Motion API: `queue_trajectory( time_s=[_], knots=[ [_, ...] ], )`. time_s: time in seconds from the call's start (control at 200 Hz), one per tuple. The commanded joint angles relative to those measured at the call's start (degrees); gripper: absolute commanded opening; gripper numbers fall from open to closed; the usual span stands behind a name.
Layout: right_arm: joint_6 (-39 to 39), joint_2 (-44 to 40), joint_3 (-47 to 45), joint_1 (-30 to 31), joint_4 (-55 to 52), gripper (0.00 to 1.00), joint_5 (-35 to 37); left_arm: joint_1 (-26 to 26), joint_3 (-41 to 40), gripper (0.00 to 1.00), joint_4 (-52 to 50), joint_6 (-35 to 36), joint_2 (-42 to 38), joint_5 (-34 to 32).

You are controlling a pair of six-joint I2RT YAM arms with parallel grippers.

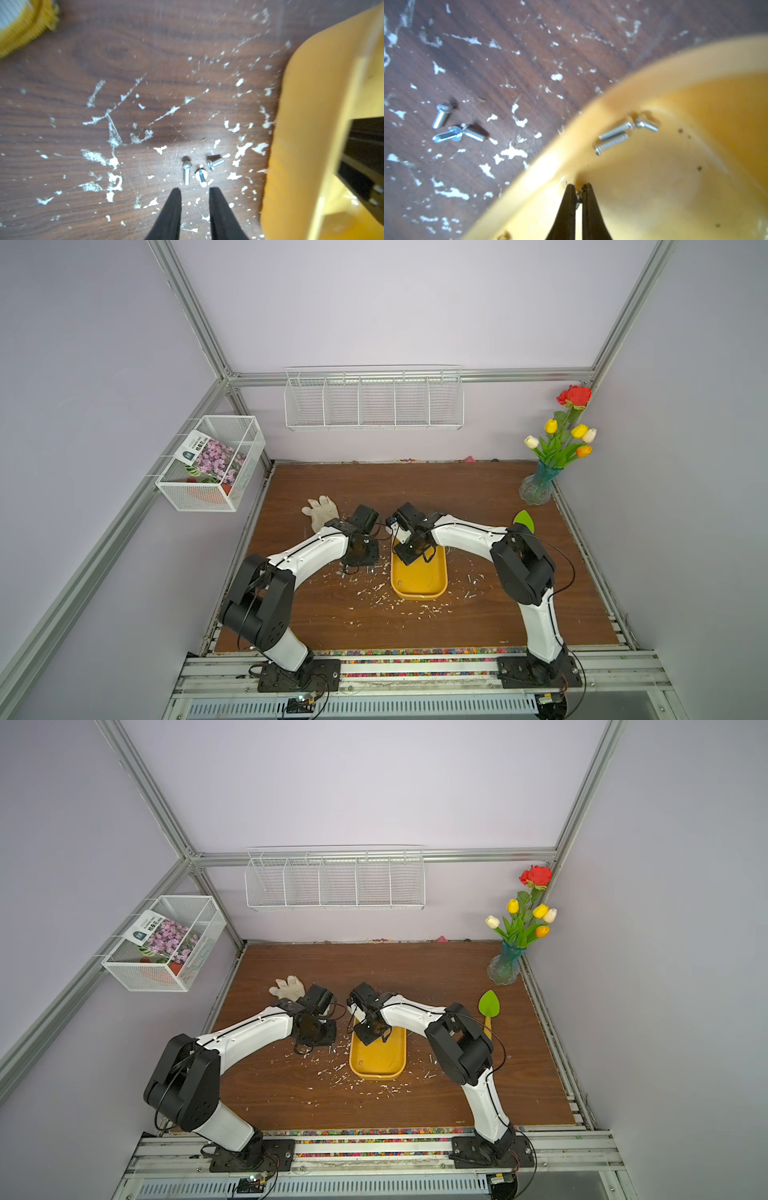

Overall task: Take out the screws from the storage box
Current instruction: Pick up the screw from the storage box, then place the screw at the center of the board.

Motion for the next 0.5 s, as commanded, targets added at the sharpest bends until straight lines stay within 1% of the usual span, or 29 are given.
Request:
queue_trajectory(
  time_s=[0.0, 0.1, 0.185, 0.365, 0.445, 0.495],
  knots=[
    [2.48, -6.66, -1.56, -1.95, -1.45, 0.0, -2.45, 0.04, 2.84, 0.28, -1.51, 1.19, -2.23, -0.5],
    [2.14, -11.07, -4.05, -2.67, -1.62, 0.0, -1.61, 0.06, 4.22, 0.29, -1.74, 1.67, -2.4, -0.21],
    [2.4, -15.21, -6.21, -3.23, -2.4, 0.0, -1.32, -0.43, 6.1, 0.29, -1.89, 3.51, -1.72, 0.87],
    [3.76, -26.97, -12.17, -5.26, -5.28, 0.0, 0.42, -2.49, 11.24, 0.29, -1.87, 5.25, 0.79, 1.81],
    [4.32, -32.25, -16.55, -7.07, -6.13, 0.0, 2.31, -3.87, 13.56, 0.29, -1.33, 6.27, 2.04, 1.84],
    [5.75, -35.42, -20.15, -7.84, -6.2, 0.0, 5.54, -4.9, 15.18, 0.29, -1.11, 7.36, 3.32, 2.3]
  ],
)
